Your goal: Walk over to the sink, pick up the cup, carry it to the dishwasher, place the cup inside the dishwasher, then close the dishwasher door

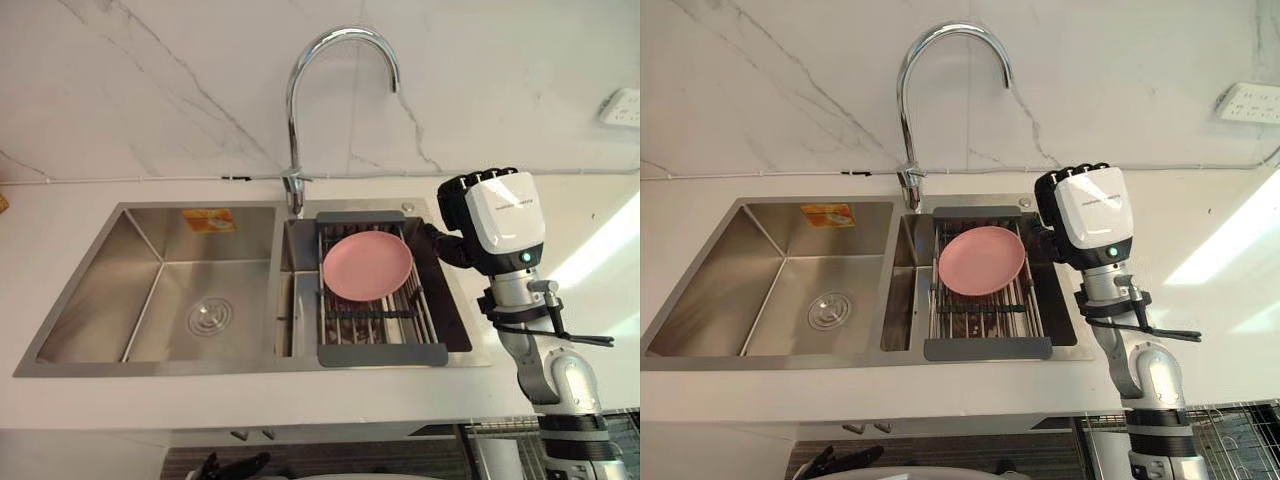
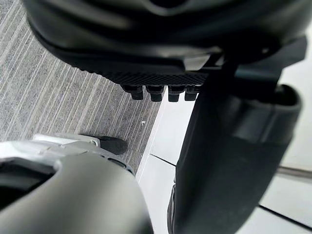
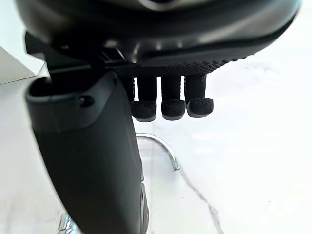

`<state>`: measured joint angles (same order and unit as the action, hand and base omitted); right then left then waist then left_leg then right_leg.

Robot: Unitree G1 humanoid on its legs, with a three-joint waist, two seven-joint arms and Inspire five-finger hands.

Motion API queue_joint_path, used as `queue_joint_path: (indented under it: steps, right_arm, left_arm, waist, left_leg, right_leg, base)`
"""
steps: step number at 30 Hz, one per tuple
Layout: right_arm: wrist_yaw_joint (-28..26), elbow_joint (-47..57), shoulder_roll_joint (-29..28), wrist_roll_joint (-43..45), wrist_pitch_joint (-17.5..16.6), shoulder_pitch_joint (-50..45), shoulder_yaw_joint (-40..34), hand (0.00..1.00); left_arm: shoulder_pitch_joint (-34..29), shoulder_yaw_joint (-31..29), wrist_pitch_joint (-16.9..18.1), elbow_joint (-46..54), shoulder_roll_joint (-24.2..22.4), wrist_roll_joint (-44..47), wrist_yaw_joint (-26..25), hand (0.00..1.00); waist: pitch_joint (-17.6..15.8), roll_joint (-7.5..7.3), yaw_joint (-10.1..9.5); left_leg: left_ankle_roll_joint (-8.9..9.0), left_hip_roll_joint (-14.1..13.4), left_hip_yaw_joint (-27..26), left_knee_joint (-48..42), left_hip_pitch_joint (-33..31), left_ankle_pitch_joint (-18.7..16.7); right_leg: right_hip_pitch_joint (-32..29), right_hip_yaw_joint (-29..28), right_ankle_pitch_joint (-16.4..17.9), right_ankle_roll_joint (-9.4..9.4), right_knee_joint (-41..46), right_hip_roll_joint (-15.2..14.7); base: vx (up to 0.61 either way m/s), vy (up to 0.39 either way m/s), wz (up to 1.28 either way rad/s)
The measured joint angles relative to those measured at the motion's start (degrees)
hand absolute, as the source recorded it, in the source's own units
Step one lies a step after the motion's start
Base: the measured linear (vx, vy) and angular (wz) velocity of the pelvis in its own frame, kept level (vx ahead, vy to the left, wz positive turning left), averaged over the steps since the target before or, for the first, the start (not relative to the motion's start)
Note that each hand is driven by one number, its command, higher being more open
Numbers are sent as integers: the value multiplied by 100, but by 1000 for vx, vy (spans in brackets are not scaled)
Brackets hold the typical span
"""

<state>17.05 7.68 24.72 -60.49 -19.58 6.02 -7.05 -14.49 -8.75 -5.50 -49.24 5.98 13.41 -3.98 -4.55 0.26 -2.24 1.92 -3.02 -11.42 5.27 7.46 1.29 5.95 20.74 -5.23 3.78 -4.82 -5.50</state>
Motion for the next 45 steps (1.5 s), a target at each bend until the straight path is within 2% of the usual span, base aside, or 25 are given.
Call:
queue_joint_path:
  steps: [2,4,8,12,21,39,45]
  right_arm:
    - [-485,1,4,386,-34,-7,0,100]
    - [-698,1,6,599,-36,-15,-2,100]
    - [-923,140,6,694,-165,-215,-39,100]
    - [-1043,273,0,682,-430,-495,-42,100]
    - [-1041,149,-36,500,-506,-716,82,100]
    - [-1013,-1459,-129,-2,-187,-829,799,100]
    - [-721,-1647,-127,-278,-92,-804,1007,100]
  left_arm:
    - [-2,-1,0,20,-9,3,0,100]
    - [-13,-41,-1,40,-11,3,0,100]
    - [-49,-223,-65,158,-26,0,-2,100]
    - [-62,-262,-112,195,-34,0,-1,100]
    - [-62,-255,-119,202,-40,2,0,100]
    - [-22,-85,-108,199,63,6,-101,100]
    - [-10,-74,-103,184,67,6,-114,100]
  waist:
    - [26,2,1]
    - [46,-2,3]
    - [85,-6,-3]
    - [117,-9,5]
    - [147,-28,15]
    - [137,-47,15]
    - [121,-61,9]
  left_leg:
    - [-1,0,0,0,0,0]
    - [-2,0,1,0,0,0]
    - [-5,2,9,0,0,-3]
    - [-5,2,8,0,5,-3]
    - [-18,6,3,0,37,9]
    - [-24,37,123,1,16,14]
    - [-26,57,153,1,-11,15]
  right_leg:
    - [0,-2,0,0,0,0]
    - [1,-2,0,0,0,0]
    - [6,-2,1,1,0,-2]
    - [8,-7,1,1,0,-3]
    - [35,-13,2,0,1,-2]
    - [80,118,39,14,0,-34]
    - [65,147,49,19,0,-51]
  base:
    - [0,0,0]
    - [0,0,0]
    - [0,0,0]
    - [0,0,0]
    - [0,0,0]
    - [1,0,3]
    - [3,1,1]
